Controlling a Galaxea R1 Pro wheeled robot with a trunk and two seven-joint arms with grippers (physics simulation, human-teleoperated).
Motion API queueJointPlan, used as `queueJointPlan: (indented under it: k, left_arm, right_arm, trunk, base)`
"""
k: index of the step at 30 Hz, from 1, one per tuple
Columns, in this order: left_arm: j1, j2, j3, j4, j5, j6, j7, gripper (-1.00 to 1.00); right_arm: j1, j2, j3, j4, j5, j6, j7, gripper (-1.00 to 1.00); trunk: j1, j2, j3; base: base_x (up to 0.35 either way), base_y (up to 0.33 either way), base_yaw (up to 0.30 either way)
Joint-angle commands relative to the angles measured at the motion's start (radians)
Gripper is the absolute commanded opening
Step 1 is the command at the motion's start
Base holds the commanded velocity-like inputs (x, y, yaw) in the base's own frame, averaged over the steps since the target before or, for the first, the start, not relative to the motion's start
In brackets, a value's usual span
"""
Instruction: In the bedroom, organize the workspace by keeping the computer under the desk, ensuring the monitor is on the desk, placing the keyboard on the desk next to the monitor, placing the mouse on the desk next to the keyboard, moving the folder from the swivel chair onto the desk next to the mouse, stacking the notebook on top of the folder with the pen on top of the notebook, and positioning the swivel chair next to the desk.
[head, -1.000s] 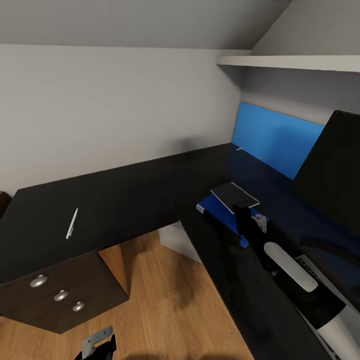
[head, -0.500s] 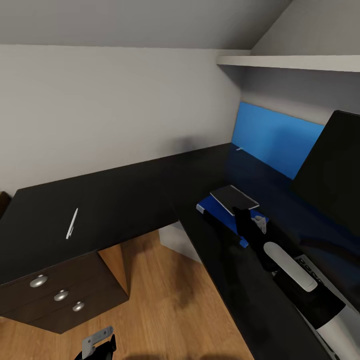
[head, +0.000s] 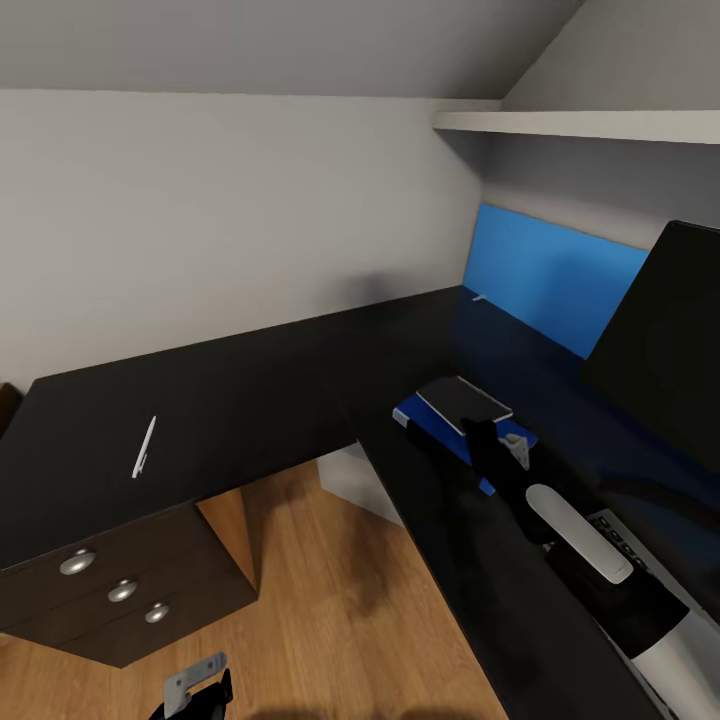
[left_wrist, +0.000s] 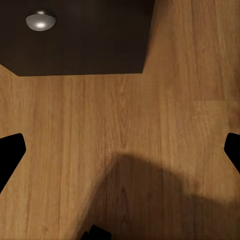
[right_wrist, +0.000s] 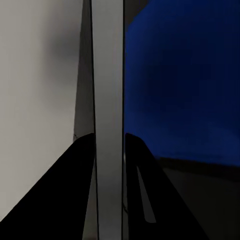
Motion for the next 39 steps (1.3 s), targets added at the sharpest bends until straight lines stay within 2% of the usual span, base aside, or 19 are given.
queueJointPlan:
  k: [1, 7, 8, 39]
  left_arm:
    - [0.000, -0.001, 0.001, -0.003, 0.006, 0.005, 0.002, 1.00]
    - [0.000, -0.001, 0.001, -0.003, 0.006, 0.005, 0.002, 1.00]
    - [0.000, -0.001, 0.001, -0.003, 0.006, 0.005, 0.002, 1.00]
    - [0.000, -0.001, 0.001, -0.003, 0.006, 0.005, 0.002, 1.00]
  right_arm:
    - [-0.001, -0.001, 0.003, -0.001, -0.005, -0.006, -0.003, -1.00]
    - [-0.001, 0.000, 0.003, -0.001, -0.004, -0.002, -0.010, -1.00]
    - [-0.001, 0.000, 0.003, 0.000, -0.004, -0.001, -0.010, 1.00]
    - [-0.001, -0.001, -0.003, 0.000, -0.002, -0.001, -0.008, 1.00]
  trunk:
    - [0.000, 0.000, -0.001]
    - [0.000, 0.000, -0.001]
    - [0.000, 0.000, -0.001]
    - [0.000, 0.000, -0.001]
  base:
    - [0.000, 0.000, 0.000]
    - [0.000, 0.000, 0.000]
    - [0.000, 0.000, 0.000]
    - [0.000, -0.026, 0.000]
